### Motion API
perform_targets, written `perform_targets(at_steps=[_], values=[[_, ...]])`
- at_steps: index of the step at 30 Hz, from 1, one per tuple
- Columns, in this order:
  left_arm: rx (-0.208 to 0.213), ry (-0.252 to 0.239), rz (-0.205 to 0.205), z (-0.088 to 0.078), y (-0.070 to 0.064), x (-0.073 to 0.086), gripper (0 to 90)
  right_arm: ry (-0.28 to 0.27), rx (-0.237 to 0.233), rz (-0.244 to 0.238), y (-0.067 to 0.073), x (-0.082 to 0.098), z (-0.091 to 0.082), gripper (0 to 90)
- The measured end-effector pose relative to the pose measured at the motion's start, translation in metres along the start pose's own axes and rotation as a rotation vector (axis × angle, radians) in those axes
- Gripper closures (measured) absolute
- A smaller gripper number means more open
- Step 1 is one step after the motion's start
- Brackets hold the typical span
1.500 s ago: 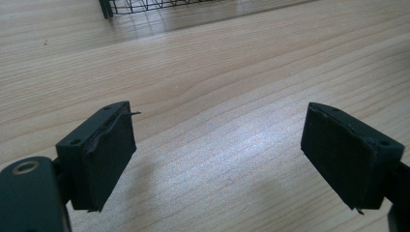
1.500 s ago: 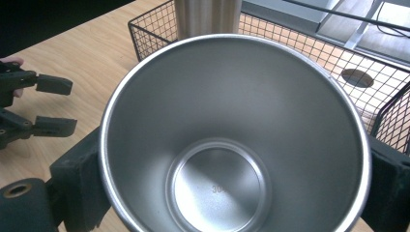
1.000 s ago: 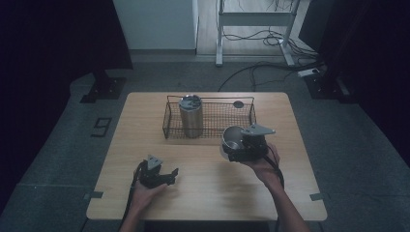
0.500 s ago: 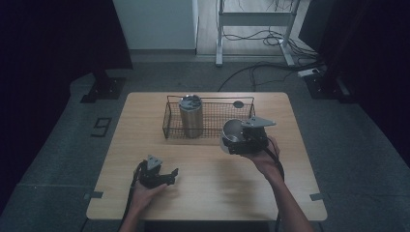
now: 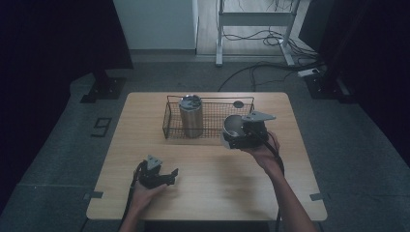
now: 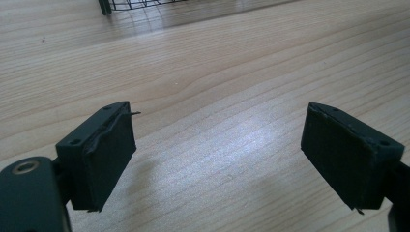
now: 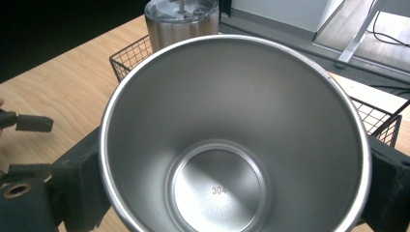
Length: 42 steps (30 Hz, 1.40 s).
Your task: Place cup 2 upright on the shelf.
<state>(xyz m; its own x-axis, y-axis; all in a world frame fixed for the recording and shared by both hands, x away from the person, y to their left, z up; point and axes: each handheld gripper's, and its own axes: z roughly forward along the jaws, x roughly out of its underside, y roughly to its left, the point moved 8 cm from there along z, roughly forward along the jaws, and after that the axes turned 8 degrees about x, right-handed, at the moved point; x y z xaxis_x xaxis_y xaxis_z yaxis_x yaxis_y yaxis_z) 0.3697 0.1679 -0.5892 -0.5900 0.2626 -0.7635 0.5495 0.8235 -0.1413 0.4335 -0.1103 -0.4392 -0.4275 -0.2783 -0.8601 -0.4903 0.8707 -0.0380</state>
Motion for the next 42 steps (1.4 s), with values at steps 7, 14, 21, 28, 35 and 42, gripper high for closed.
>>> perform_targets(at_steps=[7, 14, 21, 28, 35, 42], values=[[0.006, -0.002, -0.002, -0.001, 0.0, 0.0, 12.1, -0.005, 0.009, 0.0, -0.009, -0.009, 0.004, 6.7], [0.011, 0.005, -0.005, -0.001, 0.0, 0.001, 12.1, -0.001, 0.017, 0.001, -0.016, -0.013, 0.011, 6.7], [0.011, 0.006, -0.007, -0.001, 0.001, 0.001, 12.1, 0.005, 0.025, 0.003, -0.023, -0.016, 0.017, 6.7], [0.011, 0.004, -0.01, -0.001, 0.002, 0.001, 12.1, 0.02, 0.033, 0.015, -0.033, -0.014, 0.027, 6.7], [0.011, 0.006, -0.012, -0.002, 0.003, 0.002, 12.1, 0.028, 0.038, 0.016, -0.04, -0.016, 0.034, 6.7], [0.011, 0.006, -0.013, -0.001, 0.004, 0.002, 12.2, 0.037, 0.045, 0.017, -0.045, -0.021, 0.039, 6.7]])
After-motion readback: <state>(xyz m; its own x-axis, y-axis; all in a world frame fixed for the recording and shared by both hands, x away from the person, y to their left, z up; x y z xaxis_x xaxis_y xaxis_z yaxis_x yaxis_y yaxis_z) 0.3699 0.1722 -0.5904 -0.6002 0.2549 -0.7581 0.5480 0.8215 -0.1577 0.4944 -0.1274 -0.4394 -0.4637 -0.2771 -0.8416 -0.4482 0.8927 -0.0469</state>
